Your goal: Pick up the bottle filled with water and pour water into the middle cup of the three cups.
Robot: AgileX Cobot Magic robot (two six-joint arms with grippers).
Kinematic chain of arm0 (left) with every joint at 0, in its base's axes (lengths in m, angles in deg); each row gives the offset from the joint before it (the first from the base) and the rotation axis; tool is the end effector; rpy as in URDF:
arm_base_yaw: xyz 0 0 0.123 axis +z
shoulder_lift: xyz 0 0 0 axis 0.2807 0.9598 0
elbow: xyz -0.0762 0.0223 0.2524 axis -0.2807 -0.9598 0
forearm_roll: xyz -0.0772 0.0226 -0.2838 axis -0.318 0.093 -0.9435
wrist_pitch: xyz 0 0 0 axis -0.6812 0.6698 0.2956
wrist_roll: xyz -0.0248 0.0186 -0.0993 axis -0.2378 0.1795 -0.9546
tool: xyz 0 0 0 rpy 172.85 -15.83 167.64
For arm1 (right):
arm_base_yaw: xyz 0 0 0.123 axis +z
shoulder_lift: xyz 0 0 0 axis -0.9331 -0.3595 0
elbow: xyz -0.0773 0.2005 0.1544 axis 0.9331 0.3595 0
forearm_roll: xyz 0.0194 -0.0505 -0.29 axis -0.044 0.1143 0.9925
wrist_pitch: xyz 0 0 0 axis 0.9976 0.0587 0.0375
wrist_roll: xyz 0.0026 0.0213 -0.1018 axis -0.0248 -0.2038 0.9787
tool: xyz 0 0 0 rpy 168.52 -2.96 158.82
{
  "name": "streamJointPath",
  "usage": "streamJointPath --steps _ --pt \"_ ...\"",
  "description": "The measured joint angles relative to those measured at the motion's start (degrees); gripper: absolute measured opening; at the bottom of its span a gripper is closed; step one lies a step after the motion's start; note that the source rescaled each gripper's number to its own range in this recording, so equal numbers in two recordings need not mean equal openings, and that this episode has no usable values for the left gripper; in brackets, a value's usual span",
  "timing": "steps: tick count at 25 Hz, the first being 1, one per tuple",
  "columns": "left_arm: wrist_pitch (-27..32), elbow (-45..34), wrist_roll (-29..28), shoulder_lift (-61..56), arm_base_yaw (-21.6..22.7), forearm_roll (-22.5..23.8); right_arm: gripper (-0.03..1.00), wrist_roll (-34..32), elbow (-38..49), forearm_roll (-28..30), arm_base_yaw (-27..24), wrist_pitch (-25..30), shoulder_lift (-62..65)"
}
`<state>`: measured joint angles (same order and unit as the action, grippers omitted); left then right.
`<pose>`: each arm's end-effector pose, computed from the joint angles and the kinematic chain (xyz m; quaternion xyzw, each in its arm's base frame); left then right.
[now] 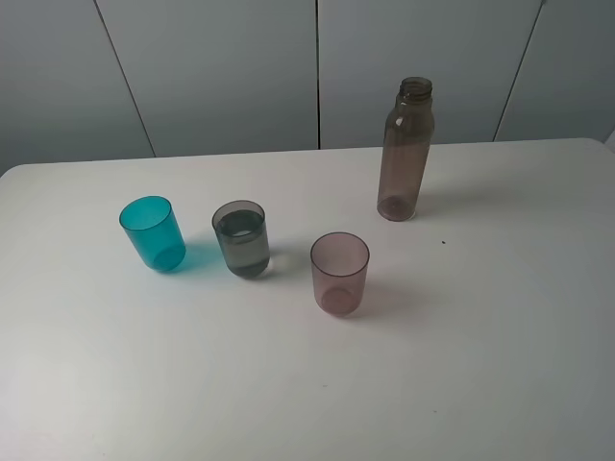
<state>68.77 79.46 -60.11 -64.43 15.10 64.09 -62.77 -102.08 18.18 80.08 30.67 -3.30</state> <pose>0.0626 0.0002 0.2942 0.0015 0.8546 -0.0015 0.5193 0.1568 0.0303 0.3302 -0.1027 0.8737 0.0343 0.4743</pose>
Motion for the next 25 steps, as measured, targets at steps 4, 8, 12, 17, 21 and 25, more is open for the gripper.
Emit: streamJointPath --steps 4,8,12,17,21,25 --pt "0.0 0.0 0.0 0.0 0.0 0.0 1.0 3.5 1.6 -3.7 0.0 9.3 7.9" --pt "0.0 0.0 0.0 0.0 0.0 0.0 1.0 4.1 5.7 -4.1 0.0 13.5 15.8" --pt "0.0 0.0 0.0 0.0 0.0 0.0 1.0 4.3 10.3 -4.9 0.0 14.3 22.4" --pt "0.0 0.0 0.0 0.0 0.0 0.0 1.0 4.5 12.1 -7.1 0.0 14.3 28.1" --pt "0.0 0.0 0.0 0.0 0.0 0.0 1.0 4.4 12.1 -7.1 0.0 14.0 30.4" --pt "0.0 0.0 -0.1 0.0 0.0 0.0 1.0 1.7 12.1 -5.4 0.0 13.8 30.5"
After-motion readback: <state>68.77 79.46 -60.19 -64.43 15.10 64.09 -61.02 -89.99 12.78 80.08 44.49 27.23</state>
